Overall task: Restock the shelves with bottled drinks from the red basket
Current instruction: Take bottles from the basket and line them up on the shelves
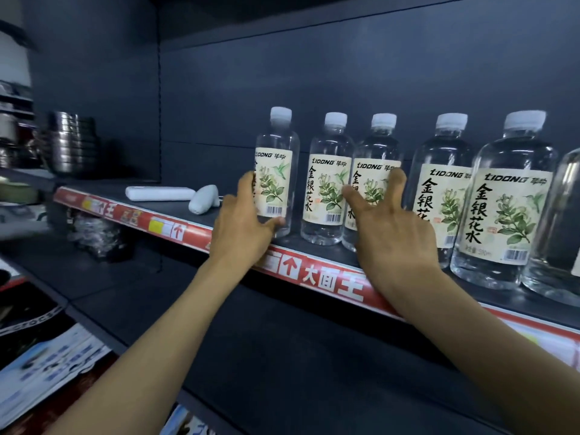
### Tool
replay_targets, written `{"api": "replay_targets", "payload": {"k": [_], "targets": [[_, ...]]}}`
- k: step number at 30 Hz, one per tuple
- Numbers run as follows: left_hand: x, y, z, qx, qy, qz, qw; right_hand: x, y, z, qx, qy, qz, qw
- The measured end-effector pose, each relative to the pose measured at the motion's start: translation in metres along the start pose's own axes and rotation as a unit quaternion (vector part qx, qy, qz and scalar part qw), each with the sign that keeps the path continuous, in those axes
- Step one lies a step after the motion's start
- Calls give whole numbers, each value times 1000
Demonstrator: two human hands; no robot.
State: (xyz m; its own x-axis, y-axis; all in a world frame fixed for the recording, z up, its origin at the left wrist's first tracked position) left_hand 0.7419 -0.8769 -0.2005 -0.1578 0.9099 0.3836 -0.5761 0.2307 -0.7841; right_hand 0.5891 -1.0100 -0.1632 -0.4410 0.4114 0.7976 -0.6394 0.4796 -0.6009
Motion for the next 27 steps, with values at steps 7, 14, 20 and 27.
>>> {"api": "replay_targets", "payload": {"k": [7, 14, 20, 27], "targets": [[-15, -5, -1, -2, -20, 1, 1000, 1, 0, 1, -11, -13, -11, 1000], [-2, 20, 12, -27, -37, -51, 998, 11, 35, -4, 35, -36, 45, 998], [134, 150, -22, -8, -379, -94, 921, 11, 133, -81, 256, -172, -43, 950], [325, 381, -57, 345, -498, -128, 785, -21, 267, -202, 447, -316, -233, 803]]}}
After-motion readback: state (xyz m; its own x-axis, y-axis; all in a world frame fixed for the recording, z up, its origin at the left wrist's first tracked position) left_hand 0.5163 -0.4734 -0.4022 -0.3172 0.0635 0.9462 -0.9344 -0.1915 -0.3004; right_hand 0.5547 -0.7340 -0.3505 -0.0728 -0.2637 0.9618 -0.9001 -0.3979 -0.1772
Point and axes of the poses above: each hand's wrist, its own y-axis away from the middle knuckle, its own x-axis out of the back of the hand, z = x × y, the point moved 2 cm from there along -y, towards the middle knuckle, and after that the axes turned 8 degrees about -x, right-handed, at the moved point
